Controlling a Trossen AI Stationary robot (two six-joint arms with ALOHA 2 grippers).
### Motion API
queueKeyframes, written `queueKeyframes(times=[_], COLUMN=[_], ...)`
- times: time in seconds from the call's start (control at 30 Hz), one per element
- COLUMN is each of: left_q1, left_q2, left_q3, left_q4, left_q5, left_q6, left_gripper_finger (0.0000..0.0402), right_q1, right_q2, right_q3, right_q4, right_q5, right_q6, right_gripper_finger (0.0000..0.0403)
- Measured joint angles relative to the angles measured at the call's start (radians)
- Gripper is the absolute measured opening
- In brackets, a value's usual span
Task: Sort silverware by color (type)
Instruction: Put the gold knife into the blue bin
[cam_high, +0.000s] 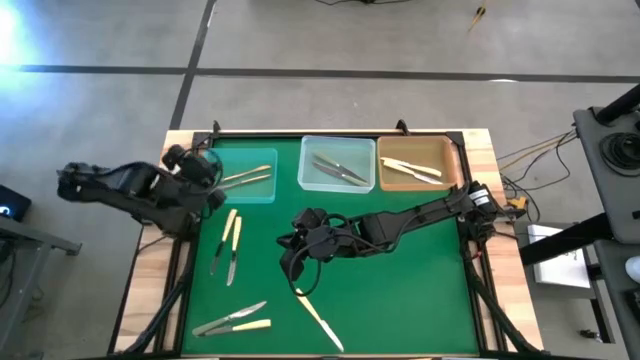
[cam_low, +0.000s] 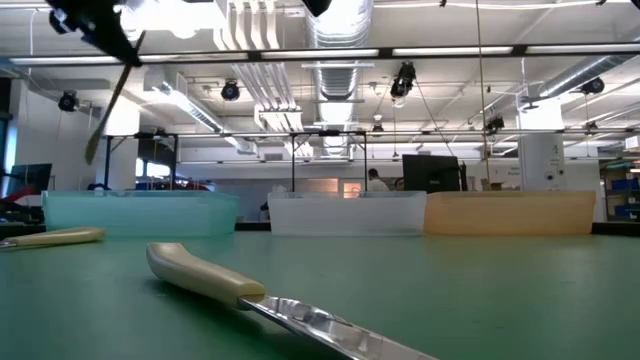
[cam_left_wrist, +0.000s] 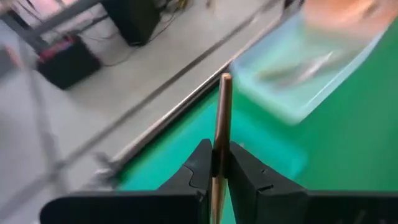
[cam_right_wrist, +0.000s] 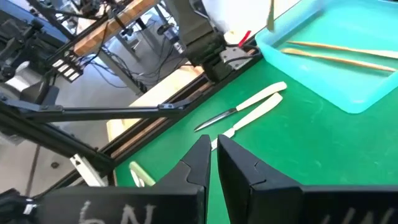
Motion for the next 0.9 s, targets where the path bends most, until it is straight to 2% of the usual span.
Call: queueKeyframes(times=[0.07,0.17,0.23,0.33,0.5,0.63,0.77,0.9], left_q1=[0.074,0.176,0.246,0.357,0.546,0.672,0.748,0.78], left_q2=[-0.023,-0.051,-0.071,-0.082,-0.064,-0.038,0.0,0.046], left_q3=[-0.032,-0.086,-0.127,-0.197,-0.288,-0.318,-0.304,-0.251], left_q4=[0.027,0.177,0.294,0.431,0.519,0.558,0.556,0.516], left_q5=[0.026,0.06,0.175,0.35,0.374,0.525,0.518,0.526], left_q6=[0.199,0.497,0.645,0.774,0.828,0.854,0.851,0.8], left_gripper_finger=[0.0011,0.0017,0.0022,0.0024,0.0018,0.0023,0.0038,0.0054], right_q1=[0.0,-0.001,-0.001,-0.001,0.0,-0.004,-0.021,-0.055], right_q2=[0.0,0.0,0.0,0.0,0.001,0.002,0.002,0.002], right_q3=[0.0,0.0,0.0,0.0,0.0,0.0,0.0,0.0], right_q4=[0.0,0.0,-0.001,-0.001,-0.001,-0.004,-0.075,-0.219], right_q5=[0.003,-0.002,-0.001,-0.002,-0.009,-0.035,-0.044,-0.142], right_q6=[-0.009,-0.01,-0.01,-0.007,0.003,-0.006,-0.004,0.003], right_gripper_finger=[0.002,0.002,0.002,0.002,0.002,0.002,0.002,0.002])
